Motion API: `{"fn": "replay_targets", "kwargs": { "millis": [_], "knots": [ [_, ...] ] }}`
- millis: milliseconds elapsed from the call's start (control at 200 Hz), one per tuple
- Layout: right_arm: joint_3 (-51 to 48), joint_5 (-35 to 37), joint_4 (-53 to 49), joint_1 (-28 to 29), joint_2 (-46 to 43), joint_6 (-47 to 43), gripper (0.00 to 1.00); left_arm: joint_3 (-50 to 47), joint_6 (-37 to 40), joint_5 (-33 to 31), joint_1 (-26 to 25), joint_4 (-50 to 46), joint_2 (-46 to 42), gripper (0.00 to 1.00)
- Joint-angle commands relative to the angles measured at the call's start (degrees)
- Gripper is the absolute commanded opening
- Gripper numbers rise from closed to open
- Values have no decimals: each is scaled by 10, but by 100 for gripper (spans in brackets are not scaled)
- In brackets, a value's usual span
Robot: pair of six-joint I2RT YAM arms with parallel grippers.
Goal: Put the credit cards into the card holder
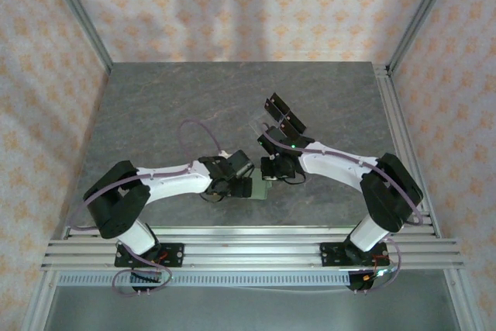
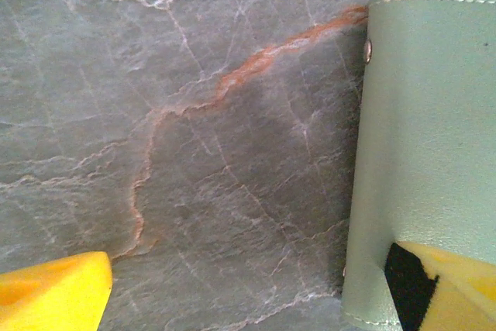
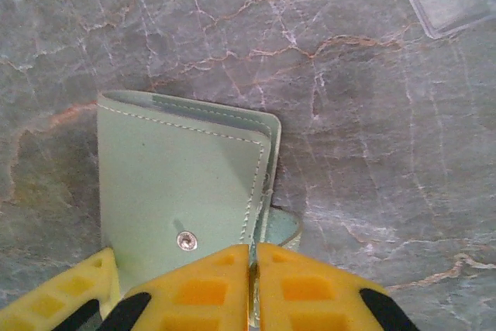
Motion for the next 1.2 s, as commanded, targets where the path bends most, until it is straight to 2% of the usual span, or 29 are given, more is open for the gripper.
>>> {"fn": "replay_targets", "kwargs": {
  "millis": [0, 80, 290, 485, 1196],
  "knots": [
    [12, 22, -25, 1, 0, -7, 5, -8, -4, 0, -5, 12, 12, 93],
    [11, 22, -26, 1, -4, -6, 0, -9, -6, 1, -6, 15, 17, 93],
    [7, 15, -23, 0, -20, -2, 0, -9, -9, 1, -7, 22, 28, 93],
    [-1, -23, 12, 0, -42, 17, 0, -13, -10, 0, -7, 26, 30, 93],
    [-20, -81, 91, 0, 24, 44, 0, -10, -13, 5, -8, 36, 41, 92]
  ]
}}
